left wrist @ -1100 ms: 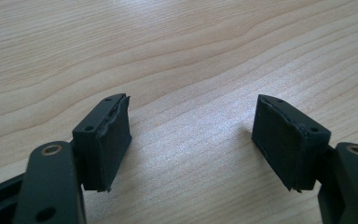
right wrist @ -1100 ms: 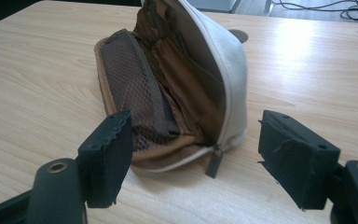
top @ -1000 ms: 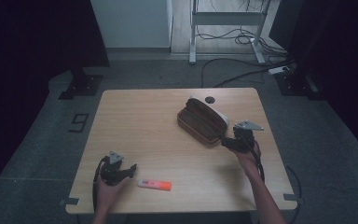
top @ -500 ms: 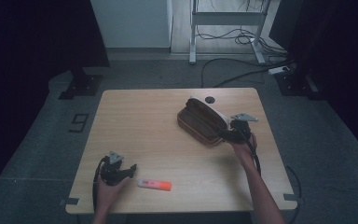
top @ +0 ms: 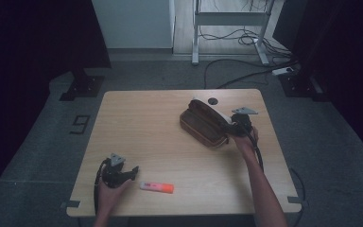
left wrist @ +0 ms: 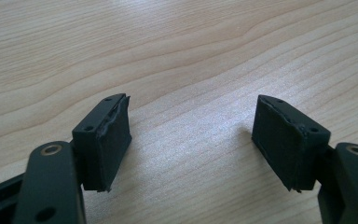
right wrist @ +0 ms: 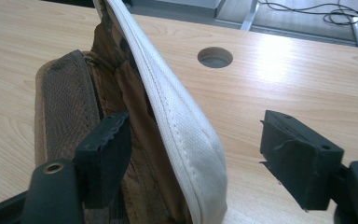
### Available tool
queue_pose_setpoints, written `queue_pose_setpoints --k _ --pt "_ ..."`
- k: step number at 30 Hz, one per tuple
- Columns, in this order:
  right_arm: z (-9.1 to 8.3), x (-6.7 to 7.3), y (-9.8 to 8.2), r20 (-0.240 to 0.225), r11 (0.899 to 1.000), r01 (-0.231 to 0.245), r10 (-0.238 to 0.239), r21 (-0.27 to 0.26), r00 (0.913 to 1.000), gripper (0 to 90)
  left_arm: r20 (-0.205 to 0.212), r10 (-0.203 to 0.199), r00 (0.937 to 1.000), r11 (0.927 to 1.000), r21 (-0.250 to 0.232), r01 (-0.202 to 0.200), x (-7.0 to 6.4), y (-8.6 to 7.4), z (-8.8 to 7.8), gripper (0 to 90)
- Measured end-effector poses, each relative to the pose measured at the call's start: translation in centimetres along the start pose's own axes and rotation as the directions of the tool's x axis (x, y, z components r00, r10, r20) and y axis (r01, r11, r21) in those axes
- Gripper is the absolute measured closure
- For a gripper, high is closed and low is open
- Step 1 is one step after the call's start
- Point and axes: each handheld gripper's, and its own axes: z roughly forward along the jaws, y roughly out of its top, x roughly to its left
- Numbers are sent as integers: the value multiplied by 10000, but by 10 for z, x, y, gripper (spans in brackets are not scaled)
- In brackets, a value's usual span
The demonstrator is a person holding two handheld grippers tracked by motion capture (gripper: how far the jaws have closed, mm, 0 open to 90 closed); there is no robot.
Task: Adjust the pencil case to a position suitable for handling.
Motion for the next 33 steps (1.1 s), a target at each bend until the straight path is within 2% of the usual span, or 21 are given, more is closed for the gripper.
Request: queue_pose_setpoints --k 4,9,11,14,15,18,21,24,33 --pt "7 1 0 -41 9999 120 -120 95 9999 279 -2 2 10000 10000 6 -2 0 0 0 273" --pt "17 1 -3 -71 9994 188 -186 293 9998 365 -1 8 10000 10000 5 -8 0 0 0 273" --pt "21 1 -5 -46 9989 142 -140 445 9999 439 -1 7 10000 10000 4 -7 0 0 0 273" --pt "25 -3 -8 -407 9986 -36 58 523 9992 596 0 8 10000 10000 3 -8 0 0 0 273" --pt "26 -7 -9 -638 9983 -242 275 528 9976 675 0 9 10000 10000 3 -9 0 0 0 273" --pt "26 -10 -10 -833 9986 -282 319 450 9960 716 0 7 10000 10000 3 -7 0 0 0 273" --pt "26 -11 -10 -987 9988 22 27 494 9951 782 -10 7 10000 10000 2 -7 0 0 0 273" --pt "25 -9 -10 -1066 9988 189 -140 443 9942 819 0 5 10000 10000 5 -5 0 0 0 273" --pt "17 -10 -8 -1362 9999 -101 106 46 9906 836 1 1 10000 10000 -1 -1 0 0 0 273"
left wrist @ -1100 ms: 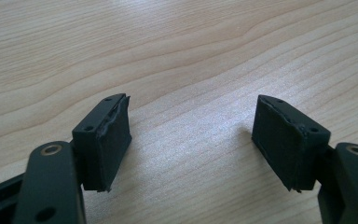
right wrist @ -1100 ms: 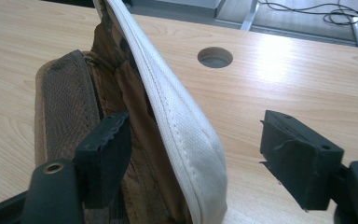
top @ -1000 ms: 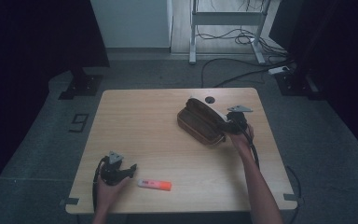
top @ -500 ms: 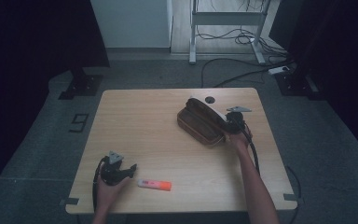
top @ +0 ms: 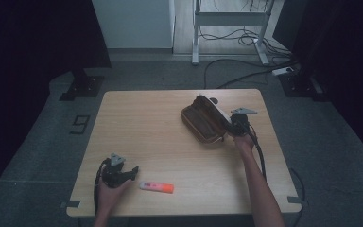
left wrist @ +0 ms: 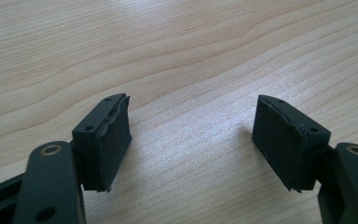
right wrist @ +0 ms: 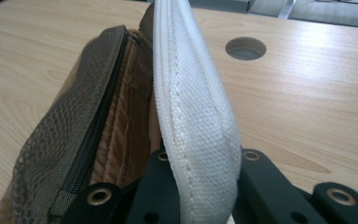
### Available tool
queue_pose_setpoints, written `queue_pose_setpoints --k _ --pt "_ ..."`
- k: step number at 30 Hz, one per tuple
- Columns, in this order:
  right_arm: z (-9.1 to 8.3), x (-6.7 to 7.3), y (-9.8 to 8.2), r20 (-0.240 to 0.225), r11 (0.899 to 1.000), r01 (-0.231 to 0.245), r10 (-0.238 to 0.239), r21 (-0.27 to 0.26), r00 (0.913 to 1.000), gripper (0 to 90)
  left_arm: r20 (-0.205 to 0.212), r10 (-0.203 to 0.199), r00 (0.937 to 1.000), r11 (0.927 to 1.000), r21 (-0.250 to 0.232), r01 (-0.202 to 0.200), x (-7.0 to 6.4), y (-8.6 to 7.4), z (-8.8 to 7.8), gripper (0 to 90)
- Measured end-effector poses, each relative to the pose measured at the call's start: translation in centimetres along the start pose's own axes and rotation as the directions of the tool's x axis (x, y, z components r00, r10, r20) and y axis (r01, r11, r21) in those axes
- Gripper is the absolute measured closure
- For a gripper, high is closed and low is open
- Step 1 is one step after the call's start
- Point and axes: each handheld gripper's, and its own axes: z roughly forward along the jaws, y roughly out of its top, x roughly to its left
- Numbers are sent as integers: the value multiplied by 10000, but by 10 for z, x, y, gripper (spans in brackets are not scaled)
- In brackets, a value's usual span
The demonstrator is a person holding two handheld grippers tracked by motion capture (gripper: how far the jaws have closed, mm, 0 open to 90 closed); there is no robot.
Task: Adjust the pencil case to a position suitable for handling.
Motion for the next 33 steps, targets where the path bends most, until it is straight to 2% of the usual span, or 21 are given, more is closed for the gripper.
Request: queue_pose_setpoints --k 5,12,22,33 --pt "-10 -2 3 -351 9986 -224 207 -488 9992 841 -3 0 10000 10000 2 0 0 0 0 273" --pt "-29 2 9 -827 9954 -8 -72 -959 9965 840 -13 -7 10000 10000 0 7 0 0 0 273" --pt "-38 7 8 -1086 9933 185 -310 -1144 9936 840 -13 -2 10000 10000 4 2 0 0 0 273" --pt "-43 9 1 -1271 9938 261 -399 -1085 9911 840 -9 4 10000 10000 4 -4 0 0 0 273"
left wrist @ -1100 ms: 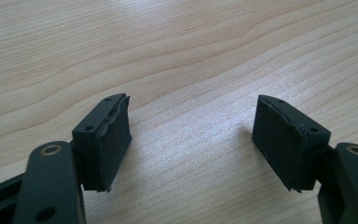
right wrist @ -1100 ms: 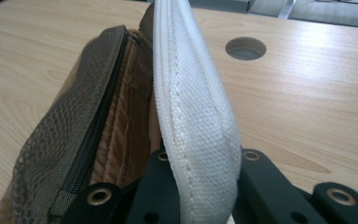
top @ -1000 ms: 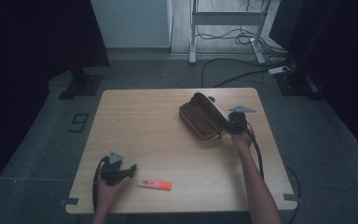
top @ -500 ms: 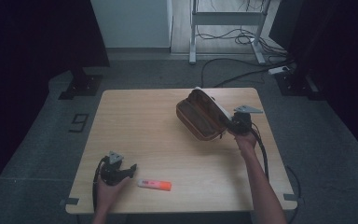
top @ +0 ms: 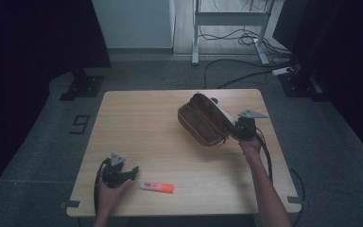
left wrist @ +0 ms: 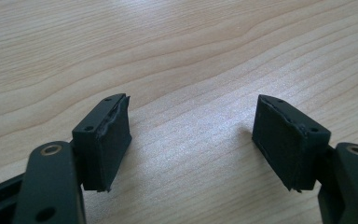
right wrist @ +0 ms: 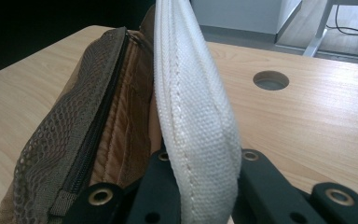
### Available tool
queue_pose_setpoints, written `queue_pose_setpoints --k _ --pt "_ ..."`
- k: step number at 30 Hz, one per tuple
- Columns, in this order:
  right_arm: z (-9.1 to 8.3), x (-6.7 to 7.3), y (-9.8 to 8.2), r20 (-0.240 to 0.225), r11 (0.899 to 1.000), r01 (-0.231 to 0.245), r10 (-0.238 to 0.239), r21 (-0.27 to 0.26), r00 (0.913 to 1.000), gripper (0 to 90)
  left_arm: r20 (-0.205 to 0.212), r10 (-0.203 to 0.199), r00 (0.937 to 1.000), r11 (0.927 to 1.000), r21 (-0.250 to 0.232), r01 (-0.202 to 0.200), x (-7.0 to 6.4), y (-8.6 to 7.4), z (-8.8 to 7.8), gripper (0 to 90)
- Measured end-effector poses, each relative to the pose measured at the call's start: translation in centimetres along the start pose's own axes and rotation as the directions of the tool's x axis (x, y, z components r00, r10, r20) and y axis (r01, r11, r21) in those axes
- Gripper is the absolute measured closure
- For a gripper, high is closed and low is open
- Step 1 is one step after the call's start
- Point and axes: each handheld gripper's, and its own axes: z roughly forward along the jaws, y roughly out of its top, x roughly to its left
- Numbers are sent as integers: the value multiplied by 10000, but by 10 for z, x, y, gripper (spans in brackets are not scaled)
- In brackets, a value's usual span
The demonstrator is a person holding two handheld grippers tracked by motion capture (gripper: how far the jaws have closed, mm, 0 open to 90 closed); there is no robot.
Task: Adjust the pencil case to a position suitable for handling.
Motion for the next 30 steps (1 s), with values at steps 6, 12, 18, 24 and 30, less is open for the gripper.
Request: queue_pose_setpoints --k 6,12,18,24,30 --pt "-3 9 1 -241 9997 248 -249 -28 9994 840 -11 1 10000 10000 -2 -1 0 0 0 273" --pt "-7 19 3 -506 9989 469 -470 -33 9976 839 -10 3 10000 10000 -1 -3 0 0 0 273" --pt "-11 23 0 -647 9985 548 -549 -30 9964 839 -1 5 10000 10000 3 -5 0 0 0 273" --pt "-11 24 -7 -704 9989 466 -458 101 9965 839 -10 2 10000 10000 -2 -2 0 0 0 273" --pt "-11 31 -10 -881 9980 625 -617 63 9942 838 -1 6 10000 10000 1 -6 0 0 0 273"
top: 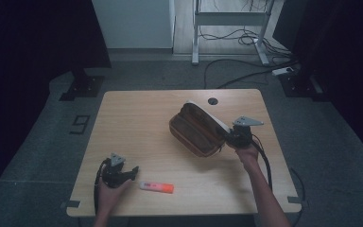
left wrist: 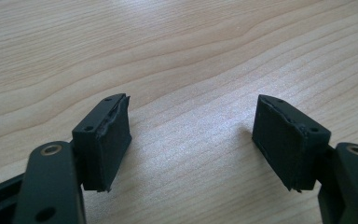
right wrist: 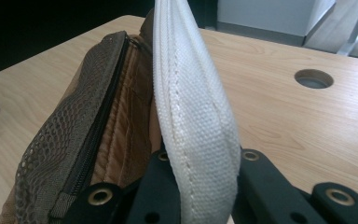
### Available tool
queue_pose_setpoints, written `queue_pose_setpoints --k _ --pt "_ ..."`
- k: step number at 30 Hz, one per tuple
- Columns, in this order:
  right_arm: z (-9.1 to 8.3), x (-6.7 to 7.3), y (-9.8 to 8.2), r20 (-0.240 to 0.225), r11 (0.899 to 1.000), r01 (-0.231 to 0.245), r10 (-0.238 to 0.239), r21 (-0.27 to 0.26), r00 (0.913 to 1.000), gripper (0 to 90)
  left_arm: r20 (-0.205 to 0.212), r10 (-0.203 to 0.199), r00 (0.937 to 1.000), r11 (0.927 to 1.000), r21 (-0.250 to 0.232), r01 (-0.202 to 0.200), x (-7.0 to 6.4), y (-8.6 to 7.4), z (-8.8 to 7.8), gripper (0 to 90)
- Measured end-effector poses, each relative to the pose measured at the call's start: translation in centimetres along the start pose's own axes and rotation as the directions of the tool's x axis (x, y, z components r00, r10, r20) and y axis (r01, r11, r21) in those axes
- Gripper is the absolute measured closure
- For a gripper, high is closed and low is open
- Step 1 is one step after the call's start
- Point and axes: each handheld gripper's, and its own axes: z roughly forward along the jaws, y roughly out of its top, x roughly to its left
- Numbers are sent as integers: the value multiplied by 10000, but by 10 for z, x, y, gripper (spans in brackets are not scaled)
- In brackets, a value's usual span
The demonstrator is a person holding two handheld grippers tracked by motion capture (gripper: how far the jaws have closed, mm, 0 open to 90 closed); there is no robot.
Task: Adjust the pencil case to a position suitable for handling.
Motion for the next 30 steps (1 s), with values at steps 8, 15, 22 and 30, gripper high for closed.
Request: queue_pose_setpoints --k 8,15,22,30 --pt "-1 7 -9 -155 9999 6 -3 145 9999 837 -2 -1 10000 10000 -3 1 0 0 0 273" --pt "-1 17 -12 -327 9995 281 -276 146 9991 837 -15 3 10000 10000 -2 -3 0 0 0 273" --pt "1 22 -19 -473 9986 381 -363 369 9982 835 -13 1 10000 10000 -3 -1 0 0 0 273" --pt "7 25 -22 -557 9954 584 -543 759 9970 832 -13 2 10000 10000 -4 -2 0 0 0 273"
